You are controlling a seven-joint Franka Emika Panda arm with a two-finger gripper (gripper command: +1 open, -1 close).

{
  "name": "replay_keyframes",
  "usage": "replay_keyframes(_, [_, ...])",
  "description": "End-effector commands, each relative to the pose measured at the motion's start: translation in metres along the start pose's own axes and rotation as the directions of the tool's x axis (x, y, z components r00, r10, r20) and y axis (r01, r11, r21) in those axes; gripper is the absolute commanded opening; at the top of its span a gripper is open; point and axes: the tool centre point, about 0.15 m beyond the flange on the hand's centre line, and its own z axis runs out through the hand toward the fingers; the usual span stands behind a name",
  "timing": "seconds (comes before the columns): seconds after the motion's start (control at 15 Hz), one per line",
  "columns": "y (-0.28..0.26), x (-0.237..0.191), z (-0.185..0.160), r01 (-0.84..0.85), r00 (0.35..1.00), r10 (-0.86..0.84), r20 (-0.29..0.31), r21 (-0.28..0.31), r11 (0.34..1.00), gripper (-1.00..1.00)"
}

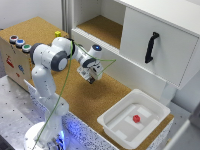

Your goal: Push the purple block towards the right

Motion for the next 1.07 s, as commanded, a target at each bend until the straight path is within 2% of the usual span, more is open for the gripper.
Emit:
replay_keyframes(0.0, [0.053, -0.005, -0.018, 0.0, 1.0, 0.0, -0.005, 0.005, 1.0, -1.0])
replay_keyframes(0.53, [0.101, 0.005, -0.024, -0.021, 1.0, 0.021, 0.007, -0.027, 0.999, -1.0])
replay_keyframes(1.0, [0.155, 0.003, -0.047, -0.053, 0.999, 0.053, -0.005, -0.102, 0.993, -1.0])
